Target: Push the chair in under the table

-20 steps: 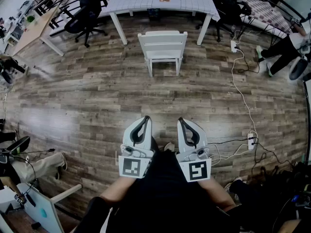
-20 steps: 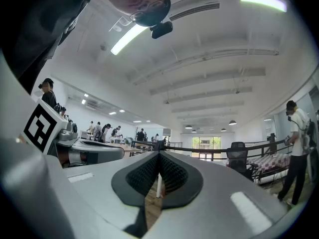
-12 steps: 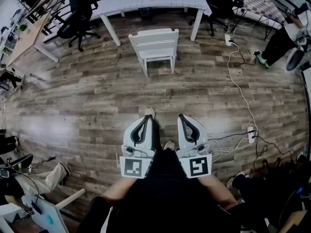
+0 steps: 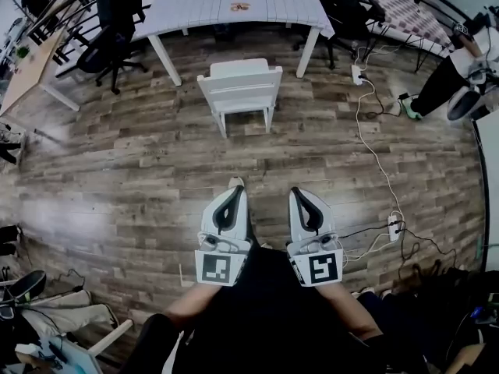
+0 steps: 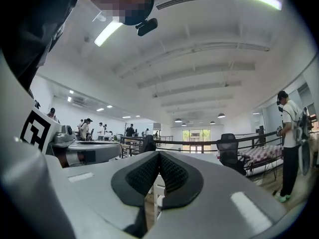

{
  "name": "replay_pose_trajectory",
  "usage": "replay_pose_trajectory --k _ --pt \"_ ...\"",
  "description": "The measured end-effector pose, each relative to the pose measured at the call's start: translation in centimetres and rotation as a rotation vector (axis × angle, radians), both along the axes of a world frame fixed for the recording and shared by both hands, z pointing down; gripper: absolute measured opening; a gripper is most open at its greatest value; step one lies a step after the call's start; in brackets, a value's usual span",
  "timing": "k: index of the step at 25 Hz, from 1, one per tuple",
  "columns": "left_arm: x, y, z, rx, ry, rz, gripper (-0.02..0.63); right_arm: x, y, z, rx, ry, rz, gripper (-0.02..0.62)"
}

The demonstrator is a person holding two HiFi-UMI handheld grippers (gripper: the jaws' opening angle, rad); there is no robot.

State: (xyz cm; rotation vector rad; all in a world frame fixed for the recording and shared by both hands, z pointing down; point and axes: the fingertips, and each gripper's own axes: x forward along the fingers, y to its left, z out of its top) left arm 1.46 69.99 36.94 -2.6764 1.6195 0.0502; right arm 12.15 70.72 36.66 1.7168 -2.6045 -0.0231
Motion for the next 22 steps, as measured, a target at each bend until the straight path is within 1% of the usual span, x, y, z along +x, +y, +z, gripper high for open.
replay_pose_trajectory --k 3,5,8,10,12,14,18,22 --pt "-1.3 -4.7 -0.1 0.011 -0.006 0.002 0.009 -0.9 -4.8 0.1 -0.014 0.014 0.007 -0.003" --pt "-3.2 -7.6 0.2 0.011 -0.015 -0.005 0.009 -2.4 -8.0 0.4 -0.022 0.026 0.005 -0.003" --pt "-6.5 -12.4 0.4 0.009 0.02 -0.03 0.009 -4.9 -12.9 1.0 -0.044 0.055 -0.003 -0.003" --pt "-7.4 -16.1 0.6 0.013 0.025 -0.037 0.009 -5.9 -16.4 1.4 -0.066 0.082 -0.017 -0.003" --pt "-7.9 -19.6 1.0 -0.005 0.017 -0.032 0.009 -6.9 -19.5 1.2 -0.083 0.099 -0.037 -0.003" --pt "-8.8 -22.5 1.0 -0.02 0.033 -0.033 0.009 -8.1 -22.2 0.7 -0.088 0.108 -0.052 -0.003" --pt "-11.4 -27.0 0.9 -0.022 0.047 -0.067 0.009 -9.8 -27.0 0.6 -0.094 0.107 -0.039 -0.003" --pt "-12.5 -30.5 1.4 -0.045 0.037 -0.055 0.009 -9.9 -31.3 0.5 -0.106 0.086 0.0 -0.003"
